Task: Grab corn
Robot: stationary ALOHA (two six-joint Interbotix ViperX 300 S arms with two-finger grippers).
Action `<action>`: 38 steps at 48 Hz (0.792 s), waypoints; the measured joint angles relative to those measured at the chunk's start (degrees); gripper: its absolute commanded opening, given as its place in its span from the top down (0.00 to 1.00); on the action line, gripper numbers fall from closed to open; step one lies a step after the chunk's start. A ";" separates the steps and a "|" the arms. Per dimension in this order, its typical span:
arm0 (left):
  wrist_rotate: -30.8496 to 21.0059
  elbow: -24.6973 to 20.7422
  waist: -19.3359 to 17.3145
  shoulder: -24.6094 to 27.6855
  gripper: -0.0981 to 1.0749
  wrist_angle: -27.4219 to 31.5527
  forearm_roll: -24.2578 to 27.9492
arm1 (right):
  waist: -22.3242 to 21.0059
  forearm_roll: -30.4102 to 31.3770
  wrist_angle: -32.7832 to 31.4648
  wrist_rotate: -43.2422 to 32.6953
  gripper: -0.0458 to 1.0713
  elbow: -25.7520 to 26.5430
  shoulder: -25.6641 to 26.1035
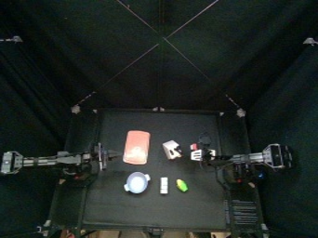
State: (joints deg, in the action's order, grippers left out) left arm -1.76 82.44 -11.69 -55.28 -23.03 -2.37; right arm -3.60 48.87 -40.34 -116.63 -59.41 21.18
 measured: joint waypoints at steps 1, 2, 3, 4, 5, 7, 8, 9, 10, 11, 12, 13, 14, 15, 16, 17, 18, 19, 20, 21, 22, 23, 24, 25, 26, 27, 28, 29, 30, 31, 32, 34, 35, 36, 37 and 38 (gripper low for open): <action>-0.09 0.00 0.00 0.00 0.75 0.00 0.00 | 0.44 -0.79 -0.44 0.00 0.12 0.26 0.35; 0.00 0.00 0.00 0.00 0.73 0.00 0.00 | 1.14 -1.49 -1.05 0.00 0.12 0.70 0.79; -0.09 0.00 0.09 0.00 0.71 0.09 0.00 | 1.76 -2.11 -1.76 0.09 0.12 1.05 1.32; -0.09 0.00 0.00 0.00 0.70 0.09 0.00 | 2.29 -2.55 -2.55 0.09 0.12 1.41 1.67; -0.09 0.00 0.18 0.00 0.68 0.00 0.09 | 2.81 -2.90 -3.08 0.09 0.12 1.76 2.11; -0.09 0.00 0.26 0.00 0.63 0.00 0.00 | 4.04 -3.43 -4.66 0.44 0.12 2.64 3.16; -0.09 0.00 0.18 0.00 0.62 0.00 0.00 | 4.66 -3.69 -5.54 0.70 0.12 3.08 3.60; -0.09 0.00 0.26 0.09 0.60 0.00 0.09 | 5.27 -3.96 -6.59 0.88 0.12 3.52 4.13; -0.09 0.00 0.26 0.00 0.59 0.00 0.00 | 6.15 -4.22 -7.56 1.32 0.12 4.13 4.83; 0.00 0.00 0.26 0.09 0.57 0.00 0.00 | 6.77 -4.57 -8.61 1.67 0.12 4.66 5.45; -0.09 0.00 0.26 0.00 0.56 0.00 0.09 | 7.47 -5.01 -9.49 2.02 0.12 5.01 5.89; -0.09 0.00 0.26 0.09 0.54 0.00 0.09 | 8.09 -5.45 -10.46 2.46 0.12 5.54 6.42; -0.09 0.00 0.26 0.00 0.52 0.00 0.09 | 8.70 -6.06 -11.34 2.90 0.12 5.98 6.94; -0.09 0.00 0.26 0.00 0.51 0.00 0.09 | 9.32 -6.86 -12.30 3.43 0.12 6.42 7.47; -0.09 0.00 0.26 0.09 0.50 0.00 0.09 | 9.93 -7.65 -13.18 3.96 0.12 6.86 8.00; 0.00 0.00 0.26 0.09 0.49 0.00 0.09 | 10.72 -8.79 -14.41 4.57 0.12 7.47 8.53; 0.00 0.00 0.26 0.00 0.48 0.09 0.09 | 11.34 -9.76 -15.29 5.19 0.12 8.09 9.05; -0.09 0.00 0.26 0.09 0.47 0.00 0.09 | 11.87 -10.55 -15.91 5.63 0.12 8.53 9.40; -0.09 0.00 0.26 0.09 0.47 0.00 0.09 | 12.39 -11.25 -16.61 6.06 0.12 8.96 9.76; 0.00 0.00 0.26 0.00 0.46 0.00 0.09 | 12.66 -11.51 -16.87 6.33 0.12 9.32 9.93; 0.00 0.00 0.26 0.00 0.46 0.00 0.09 | 13.54 -12.74 -17.84 7.29 0.12 10.11 10.37; -0.09 0.00 0.26 0.00 0.45 0.00 0.09 | 14.15 -13.36 -18.11 8.00 0.12 10.63 10.63; -0.09 0.00 0.26 0.00 0.45 0.00 0.09 | 14.68 -13.89 -18.28 8.70 0.12 11.07 10.81; -0.09 0.00 0.26 0.00 0.45 0.09 0.09 | 15.29 -14.33 -18.28 9.49 0.12 11.51 10.90; 0.00 0.00 0.26 0.00 0.45 0.00 0.09 | 16.00 -14.68 -18.28 10.37 0.12 11.87 10.99; 0.00 0.00 0.26 0.00 0.45 0.00 0.18 | 16.88 -14.94 -18.02 11.60 0.12 12.30 10.99; 0.00 0.00 0.26 0.00 0.45 0.00 0.18 | 17.31 -15.03 -17.67 12.13 0.12 12.48 10.99; 0.00 0.00 0.26 0.00 0.45 0.00 0.18 | 18.37 -15.12 -16.87 13.54 0.12 12.66 10.99; -0.09 0.00 0.26 0.09 0.45 0.00 0.18 | 18.98 -15.03 -16.17 14.50 0.12 12.74 10.90; 0.00 0.00 0.26 0.00 0.45 0.00 0.18 | 19.69 -15.03 -15.56 15.56 0.12 12.83 10.90; 0.00 0.00 0.26 0.09 0.45 0.00 0.18 | 20.30 -15.03 -14.59 16.79 0.12 12.74 10.90; -0.09 0.00 0.26 0.09 0.45 0.00 0.18 | 21.53 -14.94 -12.30 19.25 0.12 12.22 10.63; -0.09 0.00 0.26 0.00 0.45 0.00 0.18 | 22.15 -14.94 -11.07 20.39 0.12 11.87 10.55; -0.09 0.00 0.26 0.00 0.45 0.00 0.18 | 22.59 -15.03 -10.02 21.18 0.12 11.43 10.28; -0.09 0.00 0.26 0.00 0.45 0.00 0.18 | 23.29 -15.03 -8.44 22.24 0.12 10.63 10.02; -0.09 0.00 0.26 0.09 0.45 0.00 0.18 | 23.64 -15.03 -7.12 22.85 0.12 10.02 9.76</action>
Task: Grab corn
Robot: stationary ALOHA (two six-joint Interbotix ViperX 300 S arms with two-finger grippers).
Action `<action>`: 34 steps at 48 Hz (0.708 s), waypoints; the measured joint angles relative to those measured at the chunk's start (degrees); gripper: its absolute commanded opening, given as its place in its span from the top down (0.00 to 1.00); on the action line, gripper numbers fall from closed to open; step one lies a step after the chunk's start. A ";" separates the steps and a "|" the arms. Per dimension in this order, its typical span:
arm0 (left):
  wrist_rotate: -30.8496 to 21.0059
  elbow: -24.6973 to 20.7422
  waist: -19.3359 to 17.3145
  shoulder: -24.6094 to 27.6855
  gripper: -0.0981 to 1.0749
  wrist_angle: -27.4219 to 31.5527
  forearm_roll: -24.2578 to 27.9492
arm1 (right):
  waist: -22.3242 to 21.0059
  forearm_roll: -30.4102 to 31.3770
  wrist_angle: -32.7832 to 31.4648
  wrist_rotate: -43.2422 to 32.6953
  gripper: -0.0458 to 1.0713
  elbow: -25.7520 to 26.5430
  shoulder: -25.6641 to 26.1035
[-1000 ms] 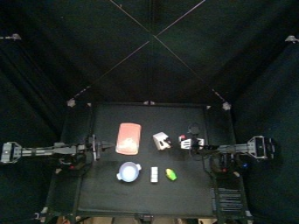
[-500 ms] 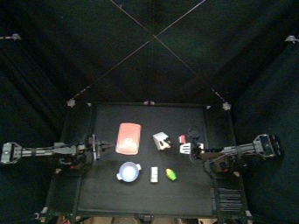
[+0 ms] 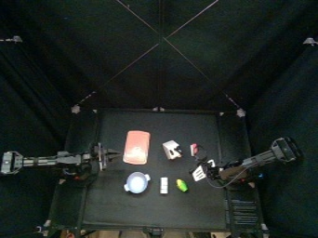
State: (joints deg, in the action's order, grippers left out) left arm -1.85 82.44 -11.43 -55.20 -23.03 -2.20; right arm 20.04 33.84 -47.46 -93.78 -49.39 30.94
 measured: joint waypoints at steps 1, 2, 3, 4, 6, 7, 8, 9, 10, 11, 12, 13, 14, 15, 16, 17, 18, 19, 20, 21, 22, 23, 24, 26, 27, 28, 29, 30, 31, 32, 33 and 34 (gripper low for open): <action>0.00 0.00 -0.09 0.00 0.45 0.00 0.00 | 0.35 -0.09 1.14 0.44 0.12 -0.62 -0.18; 0.00 0.00 -0.09 -0.09 0.45 0.00 0.00 | 0.53 -0.18 2.46 0.79 0.12 -1.32 -0.53; 0.09 0.00 -0.09 -0.09 0.45 0.00 0.00 | 0.70 -0.26 3.87 1.14 0.12 -2.02 -0.88; 0.00 0.00 -0.18 -0.09 0.45 0.00 0.00 | 0.88 -0.35 5.45 1.32 0.12 -2.81 -1.23; 0.09 0.00 -0.09 -0.09 0.45 0.00 0.00 | 0.97 -0.53 8.96 1.41 0.12 -4.13 -1.93; 0.09 0.00 -0.09 -0.09 0.45 0.00 0.00 | 0.97 -0.62 10.81 1.49 0.12 -4.75 -2.46; 0.09 0.00 -0.09 -0.09 0.45 0.00 0.00 | 0.97 -0.70 13.10 1.49 0.12 -5.36 -3.08; 0.09 0.00 -0.09 0.00 0.45 0.00 0.00 | 0.97 -0.79 14.85 1.41 0.12 -5.80 -3.60; 0.00 0.00 -0.09 -0.09 0.45 0.00 0.00 | 0.97 -0.79 16.44 1.49 0.12 -6.15 -4.13; 0.09 0.00 -0.18 -0.09 0.45 0.00 0.00 | 0.97 -0.88 17.93 1.49 0.12 -6.42 -4.75; 0.00 0.00 -0.18 0.00 0.45 0.00 0.00 | 1.05 -0.97 19.25 1.58 0.12 -6.59 -5.27; 0.00 0.00 -0.18 0.00 0.45 0.00 0.00 | 0.97 -1.14 20.39 1.67 0.12 -6.59 -5.80; 0.00 0.00 -0.18 -0.09 0.45 0.00 -0.09 | 1.05 -1.32 21.45 1.67 0.12 -6.68 -6.33; 0.00 0.00 -0.18 -0.09 0.45 0.00 0.00 | 1.05 -1.41 22.32 1.67 0.12 -6.59 -6.86; 0.00 0.00 -0.09 -0.09 0.45 0.00 0.00 | 1.05 -1.58 22.85 1.67 0.12 -6.59 -7.38; 0.00 0.00 -0.09 -0.09 0.45 0.00 -0.09 | 1.05 -1.76 23.38 1.76 0.12 -6.59 -7.82; 0.00 0.00 -0.09 -0.09 0.45 0.00 -0.09 | 1.05 -1.93 23.82 1.67 0.12 -6.50 -8.53; -0.09 0.00 -0.09 0.00 0.45 0.09 0.00 | 1.05 -2.11 23.99 1.76 0.12 -6.50 -9.05; 0.00 0.00 -0.09 -0.09 0.45 0.00 0.00 | 1.05 -2.29 24.26 1.76 0.12 -6.33 -9.58; -0.09 0.00 -0.09 0.00 0.45 0.00 -0.09 | 1.05 -2.46 24.43 1.76 0.12 -6.24 -10.02; -0.09 0.00 -0.09 -0.09 0.45 0.00 0.00 | 1.05 -2.46 24.61 1.76 0.12 -6.06 -10.46; -0.09 0.00 -0.18 -0.09 0.45 0.00 -0.09 | 1.05 -2.55 24.70 1.85 0.12 -6.06 -10.90; -0.09 0.00 -0.09 -0.09 0.45 0.00 0.00 | 1.05 -2.55 24.79 1.76 0.12 -5.89 -11.60; -0.09 0.00 -0.09 -0.09 0.45 0.00 0.00 | 1.05 -2.64 24.87 1.85 0.12 -5.71 -12.30; -0.09 0.00 -0.09 -0.09 0.45 0.00 0.00 | 1.05 -2.64 24.96 1.85 0.12 -5.63 -12.66; -0.09 0.00 -0.09 -0.09 0.45 0.00 0.00 | 0.97 -2.72 24.96 1.85 0.12 -5.54 -13.01; -0.09 0.00 -0.09 -0.09 0.45 0.09 0.00 | 0.97 -2.81 24.96 1.85 0.12 -5.45 -13.45; -0.09 0.00 -0.09 -0.09 0.45 0.00 0.00 | 0.97 -2.90 25.05 1.76 0.12 -5.36 -13.80; -0.09 0.00 -0.09 -0.09 0.45 0.00 0.00 | 0.88 -2.90 25.05 1.85 0.12 -5.19 -14.33; -0.09 0.00 -0.09 -0.09 0.45 0.00 0.00 | 0.79 -2.90 25.05 1.85 0.12 -5.01 -14.77; 0.00 0.00 -0.09 -0.09 0.45 0.00 0.00 | 0.79 -2.90 25.05 1.85 0.12 -4.92 -14.94; 0.00 0.00 -0.09 0.00 0.45 0.00 0.00 | 0.79 -2.90 25.05 1.85 0.12 -4.75 -15.38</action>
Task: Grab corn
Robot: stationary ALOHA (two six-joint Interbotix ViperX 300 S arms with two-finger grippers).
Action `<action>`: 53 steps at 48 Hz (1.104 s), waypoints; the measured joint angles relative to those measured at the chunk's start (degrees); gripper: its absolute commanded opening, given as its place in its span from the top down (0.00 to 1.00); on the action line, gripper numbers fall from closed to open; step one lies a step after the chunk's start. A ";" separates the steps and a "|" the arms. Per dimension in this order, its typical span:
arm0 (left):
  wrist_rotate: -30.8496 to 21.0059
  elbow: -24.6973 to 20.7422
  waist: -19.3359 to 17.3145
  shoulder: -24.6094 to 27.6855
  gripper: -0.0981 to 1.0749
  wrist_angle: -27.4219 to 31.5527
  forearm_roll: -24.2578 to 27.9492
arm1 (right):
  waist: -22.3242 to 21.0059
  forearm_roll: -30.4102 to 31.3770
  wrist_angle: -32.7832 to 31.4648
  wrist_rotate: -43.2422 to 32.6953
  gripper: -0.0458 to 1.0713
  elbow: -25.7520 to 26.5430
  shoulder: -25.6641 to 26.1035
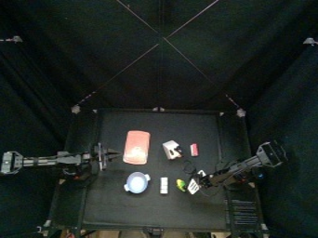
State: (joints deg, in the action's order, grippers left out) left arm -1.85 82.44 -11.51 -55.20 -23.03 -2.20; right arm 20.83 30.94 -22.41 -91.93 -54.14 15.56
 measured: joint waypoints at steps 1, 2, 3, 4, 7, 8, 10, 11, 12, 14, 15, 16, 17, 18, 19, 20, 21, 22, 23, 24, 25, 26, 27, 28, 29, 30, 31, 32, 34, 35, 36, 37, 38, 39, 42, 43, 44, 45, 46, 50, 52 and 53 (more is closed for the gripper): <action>-0.09 0.00 0.00 -0.09 0.45 0.00 0.00 | 0.00 0.00 0.00 0.00 0.12 0.18 -0.26; -0.09 0.00 0.00 -0.09 0.45 0.00 0.00 | 0.00 0.00 0.00 0.00 0.12 0.35 -0.53; -0.09 0.00 0.00 -0.09 0.45 0.00 0.00 | 0.00 0.00 0.00 0.00 0.12 0.44 -0.79; 0.00 0.00 0.00 0.00 0.45 0.00 0.00 | 0.00 0.00 0.00 0.09 0.12 0.53 -1.05; -0.09 0.00 0.00 -0.09 0.45 0.00 0.00 | -0.09 0.00 0.00 0.00 0.12 0.88 -1.85; 0.00 0.00 0.00 -0.09 0.45 0.00 0.00 | -0.09 0.00 0.00 0.09 0.12 0.97 -2.11; 0.00 0.00 0.00 -0.09 0.45 0.00 0.00 | -0.09 0.09 0.00 0.09 0.12 0.97 -2.64; 0.00 0.00 0.00 0.00 0.45 0.00 0.00 | 0.00 0.09 0.00 0.09 0.12 1.05 -2.90; -0.09 0.00 0.00 -0.09 0.45 0.00 0.00 | -0.09 0.09 0.09 0.09 0.12 0.97 -3.08; -0.09 0.00 0.00 -0.09 0.45 0.00 0.00 | -0.09 0.18 0.09 0.09 0.12 1.05 -3.52; -0.09 0.00 0.00 -0.09 0.45 0.00 0.00 | -0.09 0.18 0.09 0.09 0.12 1.05 -3.78; 0.00 0.00 0.00 -0.09 0.45 0.00 0.00 | -0.09 0.18 0.18 0.09 0.12 1.05 -4.22; 0.00 0.00 0.00 -0.09 0.45 0.00 0.00 | -0.09 0.18 0.26 0.09 0.12 1.05 -4.48; -0.09 0.00 0.00 -0.09 0.45 0.00 0.00 | -0.09 0.18 0.26 0.09 0.12 1.14 -4.83; 0.00 0.00 0.00 -0.09 0.45 0.00 0.00 | -0.09 0.18 0.44 0.09 0.12 1.14 -5.10; 0.00 0.00 0.00 -0.09 0.45 0.00 0.00 | -0.09 0.18 0.53 0.09 0.12 1.14 -5.36; 0.00 0.00 0.00 -0.09 0.45 0.00 0.00 | -0.09 0.26 0.62 0.09 0.12 1.32 -5.54; 0.00 0.00 0.00 0.00 0.45 0.00 0.00 | -0.09 0.26 0.70 0.00 0.12 1.32 -5.80; 0.00 0.00 0.00 -0.09 0.45 0.00 0.00 | -0.09 0.26 0.79 0.09 0.12 1.41 -6.15; 0.00 0.00 0.00 -0.09 0.45 0.00 0.00 | -0.09 0.26 0.79 0.00 0.12 1.41 -6.33; 0.00 0.00 0.00 -0.09 0.45 0.00 0.00 | -0.09 0.35 0.88 0.09 0.12 1.49 -6.68; 0.00 0.00 0.00 0.00 0.45 0.00 0.00 | -0.09 0.44 0.88 0.09 0.12 1.49 -6.86; 0.00 0.00 -0.09 -0.09 0.45 0.00 0.00 | -0.09 0.44 0.88 0.09 0.12 1.58 -7.12; 0.00 0.00 -0.09 -0.09 0.45 0.00 0.00 | -0.09 0.53 0.88 0.00 0.12 1.67 -7.38; 0.00 0.00 -0.09 -0.09 0.45 0.00 0.00 | -0.09 0.62 0.88 0.00 0.12 1.93 -7.65; 0.00 0.00 -0.09 0.00 0.45 0.00 0.00 | -0.09 0.62 0.97 0.09 0.12 1.93 -7.91; 0.00 0.00 -0.09 0.00 0.45 0.00 0.00 | -0.09 0.70 0.97 0.09 0.12 2.11 -8.09; 0.00 0.00 -0.09 -0.09 0.45 0.00 -0.09 | -0.09 0.79 0.97 0.09 0.12 2.37 -8.35; 0.00 0.00 -0.09 -0.09 0.45 0.00 0.00 | -0.09 1.05 0.97 0.09 0.12 2.64 -8.70; 0.00 0.00 -0.09 -0.09 0.45 0.00 0.00 | -0.09 1.05 1.05 0.00 0.12 2.72 -8.88; 0.00 0.00 -0.09 -0.09 0.45 0.00 0.00 | -0.09 1.23 1.05 0.09 0.12 2.81 -9.05; -0.09 0.00 -0.09 -0.09 0.45 0.09 0.00 | -0.09 1.41 1.05 0.09 0.12 2.99 -9.23; 0.00 0.00 -0.09 -0.09 0.45 0.00 0.00 | -0.18 1.49 1.05 0.09 0.12 3.08 -9.49; 0.00 0.00 -0.09 -0.09 0.45 0.00 0.00 | -0.26 1.67 1.05 0.09 0.12 3.16 -9.67; 0.00 0.00 -0.09 -0.09 0.45 0.00 0.00 | -0.62 1.85 1.05 0.09 0.12 3.25 -10.37; 0.00 0.00 -0.09 -0.09 0.45 0.00 0.00 | -0.62 1.85 1.05 0.00 0.13 3.34 -10.63; 0.00 0.00 -0.09 -0.09 0.45 0.00 0.00 | -0.70 1.85 1.05 0.09 0.13 3.43 -10.81; 0.00 0.00 -0.09 -0.09 0.45 0.00 0.00 | -0.79 1.85 1.05 0.09 0.13 3.43 -11.16; 0.00 0.00 -0.09 -0.09 0.45 0.09 0.00 | -0.79 1.85 1.05 0.09 0.13 3.52 -11.43; 0.09 0.00 -0.18 -0.09 0.45 0.09 0.00 | -0.97 1.85 1.05 0.09 0.14 3.52 -11.95; 0.09 0.00 -0.26 -0.09 0.45 0.00 0.00 | -1.05 1.93 1.05 0.09 0.14 3.52 -11.95; 0.00 0.00 -0.26 0.00 0.45 0.00 0.00 | -1.05 1.85 1.05 0.09 0.14 3.52 -12.04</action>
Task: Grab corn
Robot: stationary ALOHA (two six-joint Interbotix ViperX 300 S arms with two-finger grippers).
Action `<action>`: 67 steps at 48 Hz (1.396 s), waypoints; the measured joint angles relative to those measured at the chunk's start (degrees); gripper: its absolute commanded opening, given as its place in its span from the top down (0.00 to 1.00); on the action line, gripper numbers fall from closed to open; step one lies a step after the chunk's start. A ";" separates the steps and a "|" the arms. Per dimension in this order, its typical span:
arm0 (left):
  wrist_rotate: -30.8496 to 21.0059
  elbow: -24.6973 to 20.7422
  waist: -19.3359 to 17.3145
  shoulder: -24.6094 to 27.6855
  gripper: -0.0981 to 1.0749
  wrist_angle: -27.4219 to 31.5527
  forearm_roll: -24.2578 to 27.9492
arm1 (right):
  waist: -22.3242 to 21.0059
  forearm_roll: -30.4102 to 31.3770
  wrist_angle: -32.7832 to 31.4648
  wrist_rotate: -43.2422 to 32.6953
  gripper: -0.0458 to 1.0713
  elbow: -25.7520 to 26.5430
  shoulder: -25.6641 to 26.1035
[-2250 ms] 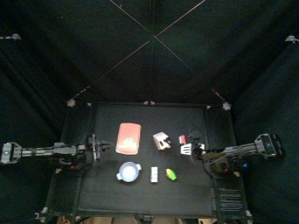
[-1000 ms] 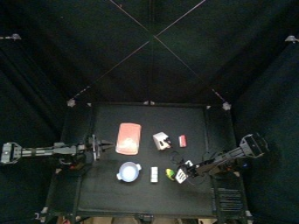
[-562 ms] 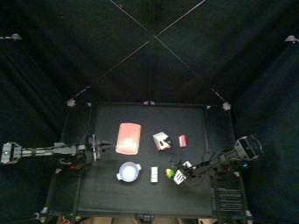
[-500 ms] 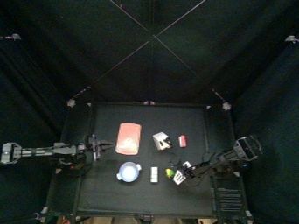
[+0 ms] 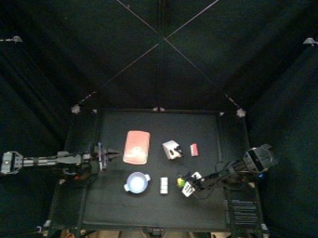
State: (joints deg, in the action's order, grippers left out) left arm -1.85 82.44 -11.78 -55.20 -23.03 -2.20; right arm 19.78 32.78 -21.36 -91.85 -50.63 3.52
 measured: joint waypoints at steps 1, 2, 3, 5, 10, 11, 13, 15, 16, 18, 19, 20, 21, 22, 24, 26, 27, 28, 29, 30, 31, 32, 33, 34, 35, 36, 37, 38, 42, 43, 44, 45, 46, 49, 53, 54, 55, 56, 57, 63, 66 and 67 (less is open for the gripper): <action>0.09 0.00 0.00 0.00 0.45 0.00 0.00 | -0.09 0.09 0.00 0.00 0.14 0.00 0.00; 0.09 0.00 0.00 0.00 0.45 0.00 0.00 | -0.09 0.00 0.00 0.00 0.14 0.00 0.09; 0.09 0.00 -0.09 0.00 0.45 0.00 0.00 | -0.09 0.00 0.00 0.00 0.14 0.00 0.00; 0.09 0.00 -0.18 -0.09 0.45 0.00 0.00 | -0.18 -0.09 0.00 0.00 0.15 0.00 0.09; 0.09 0.00 -0.26 -0.09 0.45 0.00 0.00 | -0.18 -0.09 0.00 0.00 0.18 0.09 0.00; 0.09 0.00 -0.26 -0.09 0.45 0.00 0.00 | -0.18 -0.18 0.00 0.00 0.18 0.09 0.00; 0.09 0.00 -0.35 -0.09 0.45 0.00 0.00 | -0.18 -0.09 0.00 0.00 0.21 0.09 0.00; 0.09 0.00 -0.26 0.00 0.45 0.00 0.00 | -0.26 -0.09 0.00 0.09 0.24 0.09 0.09; 0.00 0.00 -0.35 -0.09 0.45 0.00 0.00 | -0.26 0.00 0.00 0.09 0.26 0.09 0.00; 0.09 0.00 -0.35 -0.09 0.45 0.00 0.00 | -0.44 0.00 0.00 0.09 0.29 0.09 0.09; 0.09 0.00 -0.35 -0.09 0.45 0.00 0.00 | -0.62 0.09 0.00 0.09 0.30 0.09 0.09; 0.09 0.00 -0.35 -0.09 0.45 0.00 0.00 | -0.70 0.09 0.00 0.09 0.32 0.18 0.00; 0.09 0.00 -0.26 0.00 0.45 0.00 0.09 | -0.88 0.09 0.09 0.09 0.33 0.18 0.00; 0.09 0.09 -0.35 -0.09 0.45 0.00 0.09 | -0.97 0.09 0.00 0.09 0.34 0.18 0.09; 0.18 0.00 -0.35 -0.09 0.45 0.00 0.09 | -1.14 0.00 0.00 0.00 0.35 0.18 0.09; 0.18 0.00 -0.35 -0.09 0.45 0.00 0.09 | -1.23 0.00 0.09 0.09 0.36 0.26 0.09; 0.09 0.00 -0.35 -0.09 0.45 0.00 0.09 | -1.23 0.00 0.00 0.09 0.36 0.26 0.09; 0.18 0.00 -0.35 -0.09 0.45 0.00 0.09 | -1.23 -0.09 0.00 0.09 0.36 0.26 0.09; 0.18 0.00 -0.35 -0.09 0.45 0.00 0.09 | -1.23 -0.09 -0.09 0.00 0.36 0.44 0.18; 0.26 0.00 -0.35 -0.09 0.45 0.00 0.18 | -1.23 -0.18 -0.09 0.00 0.36 0.44 0.26; 0.26 0.00 -0.35 -0.09 0.45 0.00 0.26 | -1.14 -0.18 -0.18 0.00 0.36 0.62 0.44; 0.26 0.00 -0.44 0.00 0.45 0.00 0.26 | -1.14 -0.18 -0.26 0.00 0.36 0.62 0.79; 0.26 0.00 -0.44 -0.09 0.45 0.00 0.35 | -1.14 -0.09 -0.35 0.09 0.36 0.79 1.32; 0.26 0.00 -0.53 0.00 0.45 0.00 0.44 | -1.14 -0.09 -0.44 0.09 0.36 0.97 1.67; 0.26 -0.09 -0.62 -0.09 0.45 0.00 0.53 | -1.14 -0.09 -0.53 0.09 0.36 1.05 2.37; 0.26 -0.09 -0.70 0.00 0.45 0.00 0.53 | -1.14 -0.09 -0.70 0.09 0.36 1.14 2.99; 0.26 -0.18 -0.79 -0.09 0.45 0.09 0.62 | -1.14 -0.09 -0.88 0.00 0.36 1.23 3.78; 0.26 -0.26 -0.88 -0.09 0.45 0.00 0.88 | -1.14 -0.09 -1.05 0.00 0.36 1.32 4.48; 0.26 -0.62 -1.49 -0.09 0.45 0.00 1.58 | -1.14 -0.35 -1.76 0.00 0.36 1.67 8.17; 0.18 -0.79 -1.67 -0.09 0.45 0.00 1.93 | -1.14 -0.35 -1.85 0.00 0.36 1.58 8.96; 0.26 -0.97 -1.85 -0.09 0.45 0.09 2.11 | -1.14 -0.44 -1.93 0.00 0.36 1.67 9.76; 0.26 -1.05 -1.93 -0.09 0.45 0.00 2.37 | -1.14 -0.44 -2.02 0.09 0.36 1.67 10.37; 0.18 -1.14 -2.11 -0.09 0.45 0.00 2.64 | -1.14 -0.44 -2.11 0.00 0.36 1.67 10.99; 0.26 -1.23 -2.46 -0.09 0.45 0.00 3.34 | -1.14 -0.44 -2.20 0.00 0.36 1.58 12.30; 0.26 -1.23 -2.81 -0.09 0.45 0.00 4.04 | -1.23 -0.44 -2.29 0.00 0.36 1.49 13.27; 0.26 -1.23 -2.90 -0.09 0.45 0.00 4.22 | -1.23 -0.44 -2.29 0.00 0.36 1.49 13.36; 0.26 -1.23 -2.99 -0.09 0.45 0.00 4.31 | -1.23 -0.35 -2.29 0.00 0.36 1.41 13.54; 0.26 -1.23 -2.99 -0.09 0.45 0.00 4.39 | -1.32 -0.44 -2.29 0.00 0.36 1.41 13.62; 0.26 -1.23 -3.08 -0.09 0.45 0.09 4.48 | -1.32 -0.35 -2.29 0.00 0.36 1.32 13.62; 0.26 -1.23 -3.34 -0.09 0.45 0.00 4.66 | -1.32 -0.44 -2.11 0.00 0.36 1.32 13.62; 0.26 -1.23 -3.34 -0.09 0.45 0.00 4.66 | -1.32 -0.44 -2.11 0.00 0.36 1.32 13.62; 0.26 -1.23 -3.34 0.00 0.45 0.00 4.75 | -1.32 -0.44 -2.02 0.00 0.36 1.23 13.62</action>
State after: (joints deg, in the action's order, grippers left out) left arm -1.58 81.21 -15.12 -55.20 -23.03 2.55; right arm 18.46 32.34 -23.38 -91.85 -49.39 17.14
